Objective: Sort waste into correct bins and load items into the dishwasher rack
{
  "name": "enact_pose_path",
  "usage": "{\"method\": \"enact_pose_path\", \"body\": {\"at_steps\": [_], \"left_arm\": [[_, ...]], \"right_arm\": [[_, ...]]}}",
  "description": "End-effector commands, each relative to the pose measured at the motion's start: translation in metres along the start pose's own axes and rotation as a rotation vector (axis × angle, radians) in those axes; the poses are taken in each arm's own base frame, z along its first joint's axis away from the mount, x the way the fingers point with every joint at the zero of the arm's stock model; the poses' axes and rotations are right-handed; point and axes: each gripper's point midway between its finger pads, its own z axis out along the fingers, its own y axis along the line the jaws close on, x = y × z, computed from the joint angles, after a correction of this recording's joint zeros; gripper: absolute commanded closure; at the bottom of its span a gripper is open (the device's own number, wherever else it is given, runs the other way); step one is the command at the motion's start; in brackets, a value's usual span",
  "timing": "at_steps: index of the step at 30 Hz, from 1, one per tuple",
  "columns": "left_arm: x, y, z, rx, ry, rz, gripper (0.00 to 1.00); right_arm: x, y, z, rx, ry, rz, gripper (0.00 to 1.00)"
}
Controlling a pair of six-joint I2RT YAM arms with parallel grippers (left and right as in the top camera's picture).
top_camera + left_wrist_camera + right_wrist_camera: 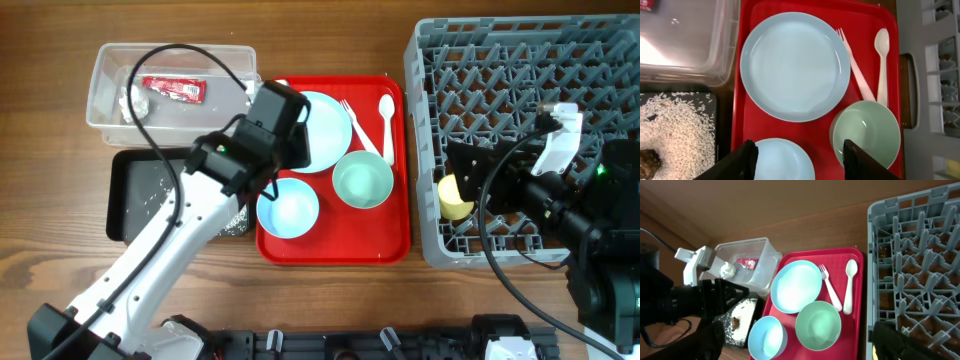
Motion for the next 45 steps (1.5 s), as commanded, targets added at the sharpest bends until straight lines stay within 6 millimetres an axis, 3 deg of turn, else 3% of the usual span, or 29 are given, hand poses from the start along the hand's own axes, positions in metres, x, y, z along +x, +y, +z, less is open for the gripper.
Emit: {"method": "enact_pose_path", "body": {"at_steps": [1,17,19,28,31,36,42,45], "left_arm": [[-0.013,-0.003,-0.018,0.033,-0.049,0.008,0.44],[-0.022,0.028,-0.07,0.029,-0.133,-0.005,0.23],[-0.022,0.028,-0.073,0.032,-0.14,-0.006,0.0],[-0.03,0.023,-0.073,0.051,-0.168,-0.007,0.0],[-0.034,0.017,-0.055,0.047,-0.158,0.027,0.01],[-0.016,0.007,-0.015,0.063,-0.023,0.068,0.17],[-0.017,-0.011,-0.005,0.094,-0.032,0.097,0.18],[-0.011,-0.009,-0.005,0.079,-0.014,0.099,0.2]], "right_arm": [[-0.001,0.004,-0.002,-0.018,0.0,-0.018,0.03],[0.0,0.003,-0.002,-0.015,0.007,0.021,0.0],[0.0,0.003,-0.002,-0.015,0.007,0.021,0.0],[0.0,0.003,-0.002,-0.012,0.007,0.02,0.0],[-0.001,0.003,-0.002,-0.013,0.003,0.019,0.0],[-0.001,0.0,0.004,-0.009,0.017,0.026,0.0],[0.002,-0.004,0.011,-0.001,0.046,0.041,0.0],[0.003,-0.007,0.017,0.003,0.064,0.05,0.0]]}}
